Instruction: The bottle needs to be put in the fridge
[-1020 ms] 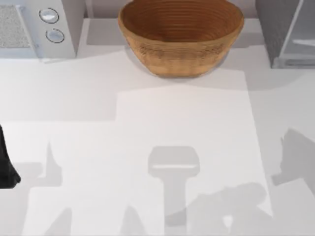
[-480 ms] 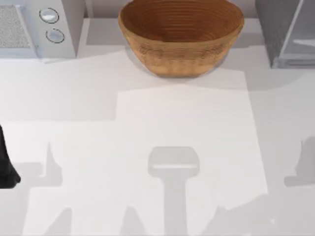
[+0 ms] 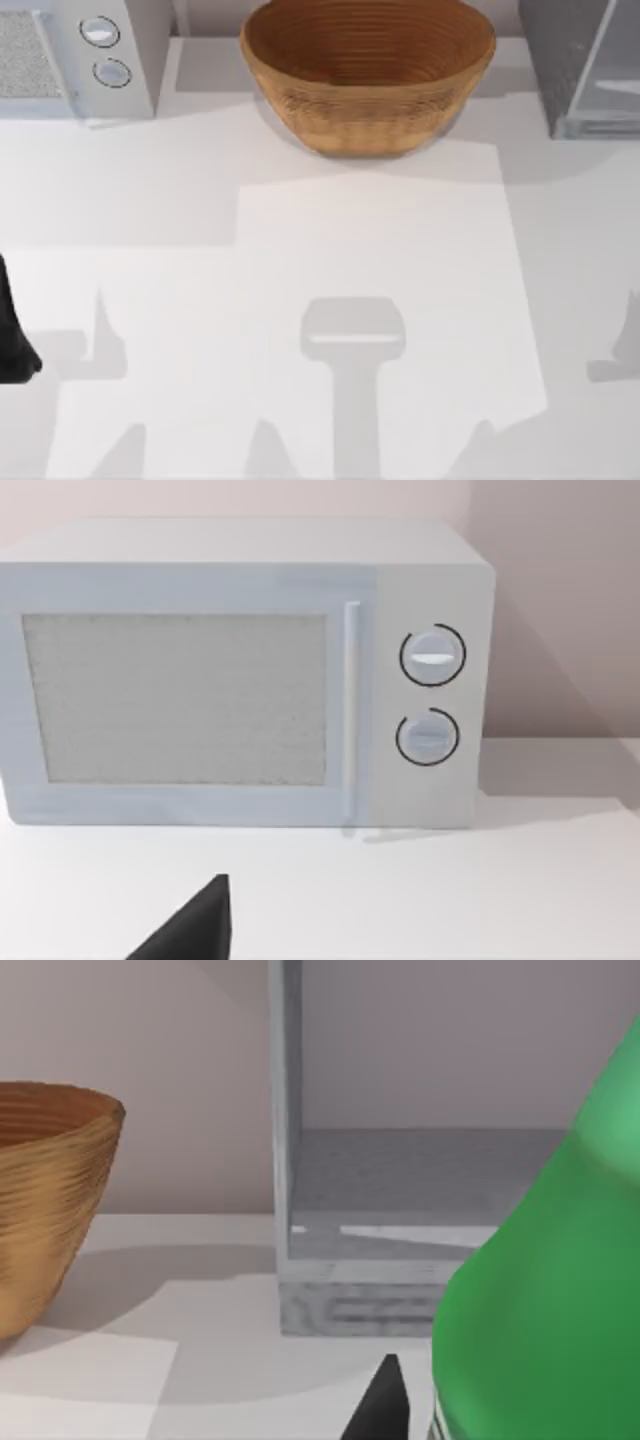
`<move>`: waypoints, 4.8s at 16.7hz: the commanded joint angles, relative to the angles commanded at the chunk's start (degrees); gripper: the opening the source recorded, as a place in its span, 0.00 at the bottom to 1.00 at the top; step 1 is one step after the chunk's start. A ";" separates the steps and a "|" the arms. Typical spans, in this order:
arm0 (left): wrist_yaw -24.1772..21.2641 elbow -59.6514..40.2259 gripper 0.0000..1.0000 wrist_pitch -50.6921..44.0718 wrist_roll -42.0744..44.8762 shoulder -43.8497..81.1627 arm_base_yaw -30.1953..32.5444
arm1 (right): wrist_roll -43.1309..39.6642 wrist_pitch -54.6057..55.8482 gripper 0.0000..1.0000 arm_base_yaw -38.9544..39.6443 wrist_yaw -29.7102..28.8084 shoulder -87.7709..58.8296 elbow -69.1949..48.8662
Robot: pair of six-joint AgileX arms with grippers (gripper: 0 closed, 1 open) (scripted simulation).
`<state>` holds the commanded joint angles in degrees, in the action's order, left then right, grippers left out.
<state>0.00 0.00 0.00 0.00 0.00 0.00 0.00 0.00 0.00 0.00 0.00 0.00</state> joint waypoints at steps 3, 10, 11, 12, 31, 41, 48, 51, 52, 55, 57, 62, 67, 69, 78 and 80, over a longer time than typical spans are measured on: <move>0.00 0.00 1.00 0.00 0.00 0.00 0.00 | 0.23 0.63 0.01 0.15 0.23 -0.72 -0.59; 0.00 0.00 1.00 0.00 0.00 0.00 0.00 | 1.11 12.42 0.01 -2.49 2.91 -20.53 -11.00; 0.00 0.00 1.00 0.00 0.00 0.00 0.00 | 1.07 14.83 0.01 -3.13 3.48 -25.34 -13.07; 0.00 0.00 1.00 0.00 0.00 0.00 0.00 | 1.03 17.37 0.01 -3.81 4.07 -30.42 -15.27; 0.00 0.00 1.00 0.00 0.00 0.00 0.00 | 0.78 62.99 0.01 -15.57 14.51 -117.73 -54.76; 0.00 0.00 1.00 0.00 0.00 0.00 0.00 | 0.95 64.41 0.01 -15.60 14.86 -121.22 -56.64; 0.00 0.00 1.00 0.00 0.00 0.00 0.00 | 0.86 60.80 0.01 -14.81 14.13 -125.70 -64.97; 0.00 0.00 1.00 0.00 0.00 0.00 0.00 | 0.89 58.96 0.01 -14.53 13.68 -127.70 -68.47; 0.00 0.00 1.00 0.00 0.00 0.00 0.00 | 0.93 58.30 0.01 -14.48 13.50 -128.42 -69.59; 0.00 0.00 1.00 0.00 0.00 0.00 0.00 | 0.92 56.57 0.01 -14.14 13.12 -130.32 -73.19; 0.00 0.00 1.00 0.00 0.00 0.00 0.00 | 0.91 55.43 0.01 -13.90 12.87 -131.57 -75.61; 0.00 0.00 1.00 0.00 0.00 0.00 0.00 | 0.88 52.50 0.01 -13.30 12.28 -134.79 -81.97; 0.00 0.00 1.00 0.00 0.00 0.00 0.00 | 0.80 50.69 0.01 -12.85 11.89 -136.09 -85.09; 0.00 0.00 1.00 0.00 0.00 0.00 0.00 | 0.80 50.69 0.01 -12.85 11.89 -136.09 -85.09; 0.00 0.00 1.00 0.00 0.00 0.00 0.00 | 0.80 50.69 0.68 -12.85 11.89 -136.09 -85.09; 0.00 0.00 1.00 0.00 0.00 0.00 0.00 | 0.80 50.69 0.83 -12.85 11.89 -136.09 -85.09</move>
<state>0.00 0.00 0.00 0.00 0.00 0.00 0.80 50.69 -12.85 11.89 -136.09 -85.09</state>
